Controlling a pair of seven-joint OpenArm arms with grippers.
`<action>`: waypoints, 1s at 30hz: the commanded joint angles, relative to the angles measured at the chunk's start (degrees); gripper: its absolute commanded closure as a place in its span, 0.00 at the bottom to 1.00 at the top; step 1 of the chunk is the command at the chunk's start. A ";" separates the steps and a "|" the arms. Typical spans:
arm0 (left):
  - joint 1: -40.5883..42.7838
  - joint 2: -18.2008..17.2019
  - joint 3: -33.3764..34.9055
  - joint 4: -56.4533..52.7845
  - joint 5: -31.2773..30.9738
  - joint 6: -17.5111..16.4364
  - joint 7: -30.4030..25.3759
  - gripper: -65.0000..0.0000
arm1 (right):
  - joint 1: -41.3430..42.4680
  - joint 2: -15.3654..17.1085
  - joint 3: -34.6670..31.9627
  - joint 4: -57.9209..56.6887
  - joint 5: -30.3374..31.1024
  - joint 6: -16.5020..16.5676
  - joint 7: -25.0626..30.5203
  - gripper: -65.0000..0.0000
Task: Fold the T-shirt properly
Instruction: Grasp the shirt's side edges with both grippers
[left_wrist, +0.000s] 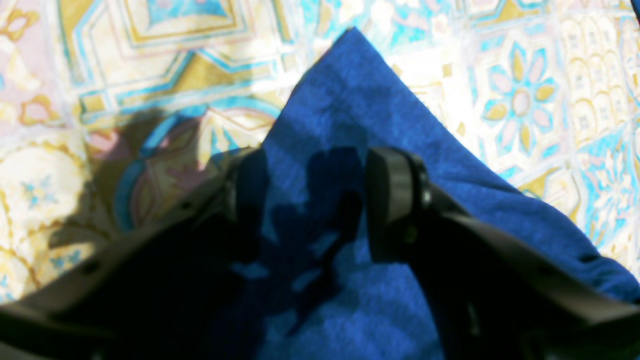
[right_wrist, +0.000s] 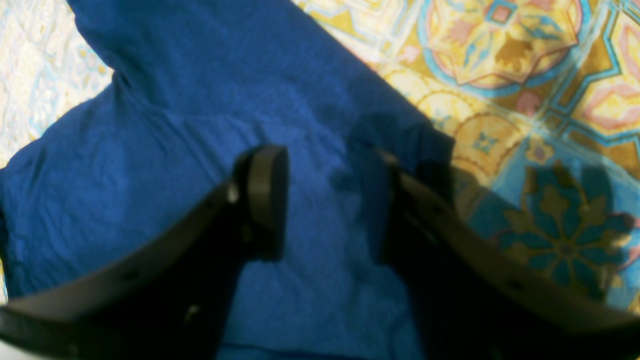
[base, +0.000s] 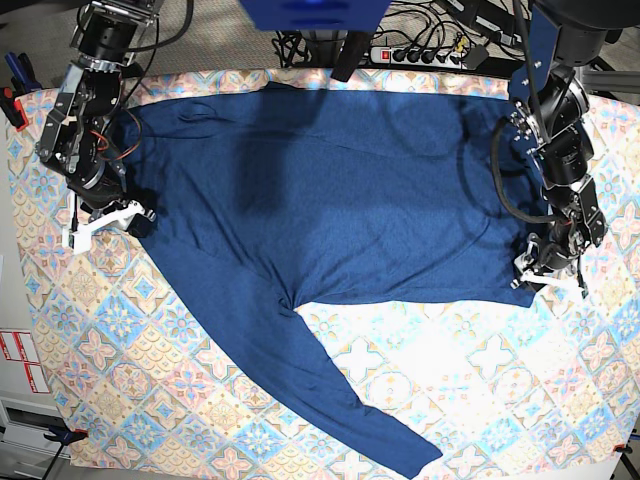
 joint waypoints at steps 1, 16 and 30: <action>-0.73 -0.51 0.01 0.48 0.20 0.43 0.04 0.52 | 0.57 0.88 0.22 1.12 0.93 0.24 1.05 0.63; 2.97 -0.60 0.01 10.68 0.56 0.43 0.39 0.52 | 0.92 0.88 0.22 1.29 1.02 0.24 -0.79 0.63; 3.49 3.09 0.01 6.37 0.12 0.16 4.43 0.55 | 0.92 0.88 0.22 4.54 1.02 0.24 -0.88 0.63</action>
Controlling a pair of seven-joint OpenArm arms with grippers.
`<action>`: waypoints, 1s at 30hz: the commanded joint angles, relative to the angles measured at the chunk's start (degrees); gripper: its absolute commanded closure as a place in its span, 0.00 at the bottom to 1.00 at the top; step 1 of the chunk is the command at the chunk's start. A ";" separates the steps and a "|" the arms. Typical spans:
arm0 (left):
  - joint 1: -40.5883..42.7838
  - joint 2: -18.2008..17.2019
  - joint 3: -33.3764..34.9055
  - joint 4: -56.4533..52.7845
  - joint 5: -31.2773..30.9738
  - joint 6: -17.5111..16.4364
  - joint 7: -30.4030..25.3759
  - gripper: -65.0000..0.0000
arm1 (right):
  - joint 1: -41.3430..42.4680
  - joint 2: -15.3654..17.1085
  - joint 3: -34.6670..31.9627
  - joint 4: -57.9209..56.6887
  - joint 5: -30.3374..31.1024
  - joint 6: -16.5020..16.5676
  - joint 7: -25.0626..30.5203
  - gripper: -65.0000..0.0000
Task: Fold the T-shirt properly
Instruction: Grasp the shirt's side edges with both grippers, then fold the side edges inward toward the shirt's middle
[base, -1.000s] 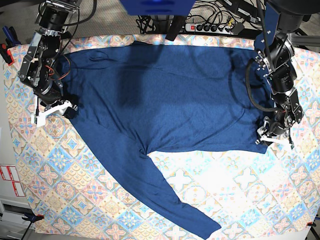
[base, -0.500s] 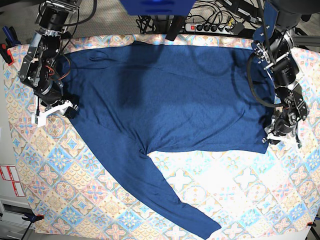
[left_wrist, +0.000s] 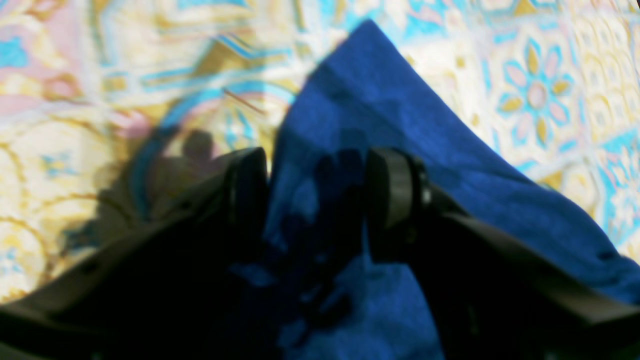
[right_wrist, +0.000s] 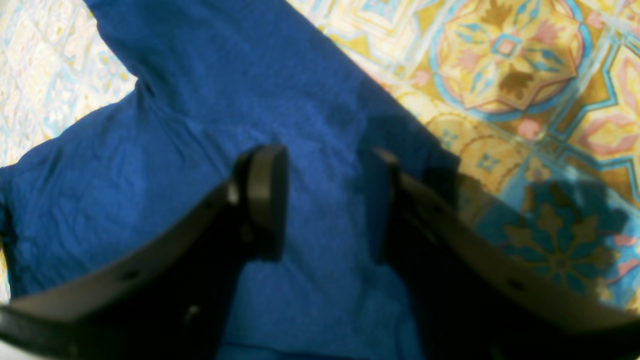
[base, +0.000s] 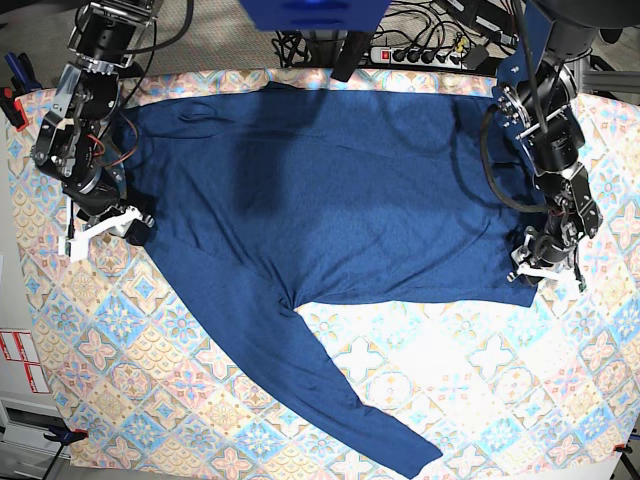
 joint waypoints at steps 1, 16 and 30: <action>-0.42 0.71 0.16 0.21 -0.12 -0.32 3.72 0.59 | 0.55 0.72 0.22 1.27 0.63 0.26 0.85 0.63; 8.46 2.12 4.82 19.90 -0.21 -0.32 4.95 1.00 | 4.42 3.10 -7.08 0.74 0.36 0.35 0.85 0.64; 17.78 0.54 4.47 34.41 -11.55 -0.32 10.66 1.00 | 22.70 8.81 -26.51 -23.88 -15.29 4.13 2.52 0.58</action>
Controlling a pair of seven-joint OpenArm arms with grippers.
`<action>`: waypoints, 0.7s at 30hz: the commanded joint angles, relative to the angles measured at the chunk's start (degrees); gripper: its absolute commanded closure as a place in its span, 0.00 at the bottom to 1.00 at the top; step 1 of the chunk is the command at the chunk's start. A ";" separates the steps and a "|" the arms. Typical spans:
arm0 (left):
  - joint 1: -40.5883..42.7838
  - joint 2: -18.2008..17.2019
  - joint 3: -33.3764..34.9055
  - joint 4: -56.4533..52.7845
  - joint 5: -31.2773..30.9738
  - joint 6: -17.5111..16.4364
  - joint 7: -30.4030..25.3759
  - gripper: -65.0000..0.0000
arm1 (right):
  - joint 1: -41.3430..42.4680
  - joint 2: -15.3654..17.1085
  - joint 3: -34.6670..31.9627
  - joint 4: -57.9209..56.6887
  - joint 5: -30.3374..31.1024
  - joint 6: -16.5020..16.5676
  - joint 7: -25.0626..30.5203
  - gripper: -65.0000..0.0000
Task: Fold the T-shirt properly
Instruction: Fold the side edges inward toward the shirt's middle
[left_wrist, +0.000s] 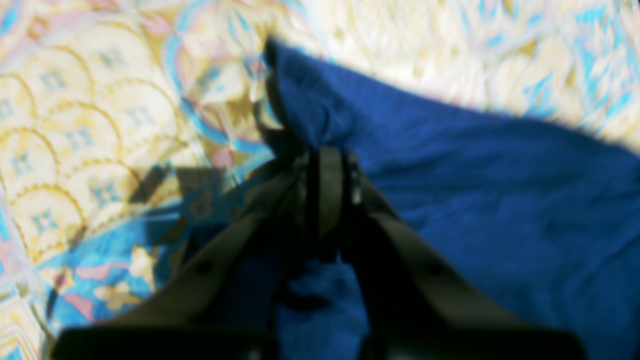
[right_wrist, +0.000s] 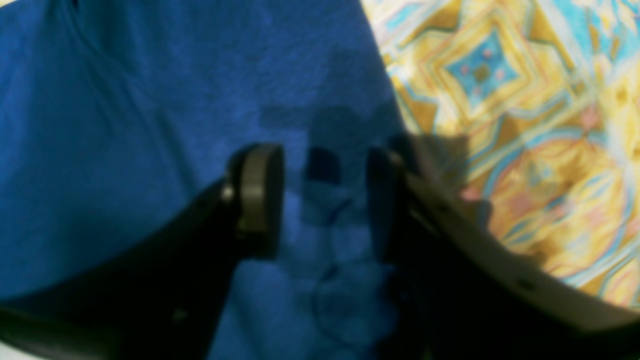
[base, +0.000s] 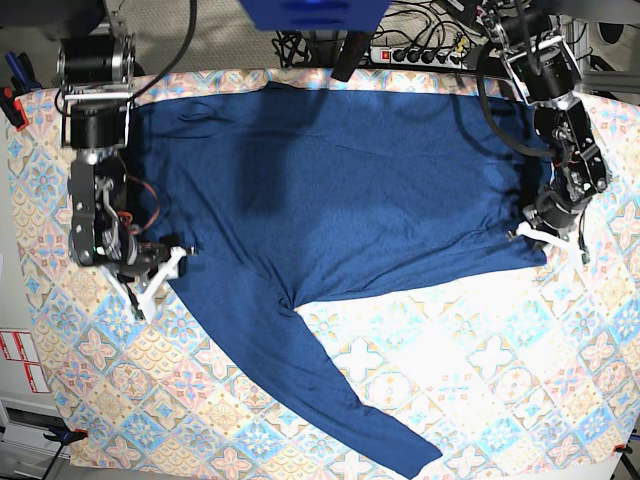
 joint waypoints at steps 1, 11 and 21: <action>-0.82 -0.75 -0.06 1.25 -1.41 -0.43 -0.29 1.00 | 2.25 0.90 -0.52 -0.89 -0.87 0.39 1.80 0.56; 3.93 -1.81 0.21 7.93 -3.61 -0.43 -0.20 1.00 | 8.84 0.90 -7.56 -19.09 -7.11 0.48 13.32 0.47; 5.86 -2.33 -0.06 8.11 -5.81 -0.43 -0.11 1.00 | 9.99 0.99 -10.37 -25.51 -6.93 3.20 18.33 0.52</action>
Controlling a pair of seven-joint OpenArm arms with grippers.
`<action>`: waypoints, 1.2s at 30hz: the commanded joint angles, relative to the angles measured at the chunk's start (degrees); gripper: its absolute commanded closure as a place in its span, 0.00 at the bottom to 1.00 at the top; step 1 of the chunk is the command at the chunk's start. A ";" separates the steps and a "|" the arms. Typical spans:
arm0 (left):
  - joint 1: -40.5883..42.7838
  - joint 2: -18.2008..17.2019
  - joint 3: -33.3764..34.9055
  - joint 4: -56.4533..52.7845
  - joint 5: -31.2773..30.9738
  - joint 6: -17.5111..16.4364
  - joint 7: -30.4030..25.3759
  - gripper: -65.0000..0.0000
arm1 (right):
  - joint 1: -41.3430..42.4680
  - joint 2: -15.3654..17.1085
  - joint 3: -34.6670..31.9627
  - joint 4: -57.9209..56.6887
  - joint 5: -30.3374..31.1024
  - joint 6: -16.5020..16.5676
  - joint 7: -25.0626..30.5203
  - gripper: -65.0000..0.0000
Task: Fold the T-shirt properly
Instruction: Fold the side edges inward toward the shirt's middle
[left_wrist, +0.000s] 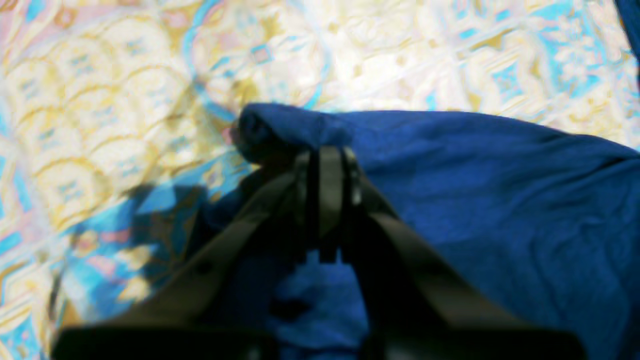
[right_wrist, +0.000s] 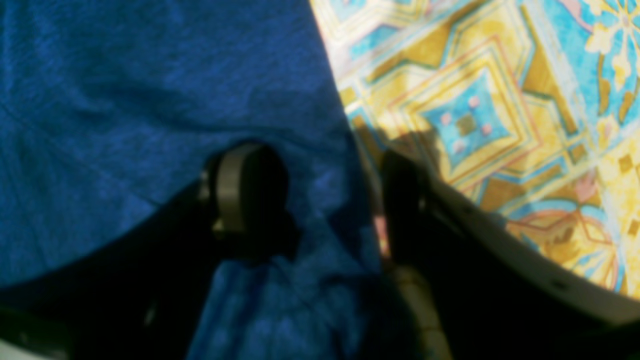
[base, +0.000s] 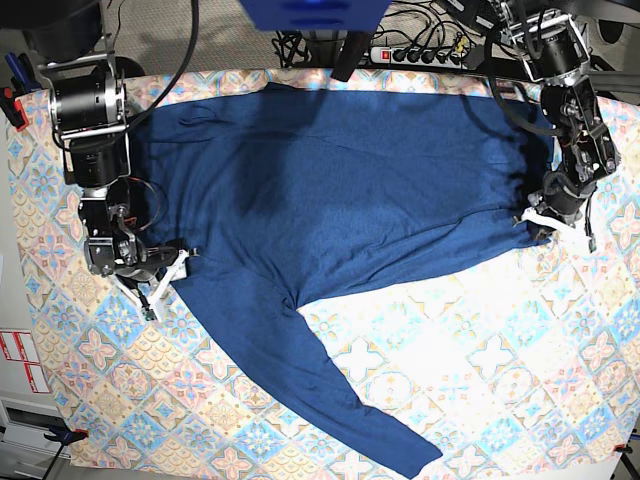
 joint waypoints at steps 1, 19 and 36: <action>-0.26 -1.02 -0.25 1.18 -0.65 -0.10 -1.07 1.00 | 0.59 0.46 -0.03 -0.05 -0.03 2.93 -1.26 0.57; 2.03 -1.11 -0.08 2.76 -0.65 -0.10 -1.51 1.00 | -11.37 2.31 15.53 18.15 0.24 14.80 -6.18 0.99; 12.84 -2.34 -0.43 14.98 -0.83 -0.10 -1.60 1.00 | -32.38 2.31 20.10 48.57 6.39 14.80 -9.87 0.99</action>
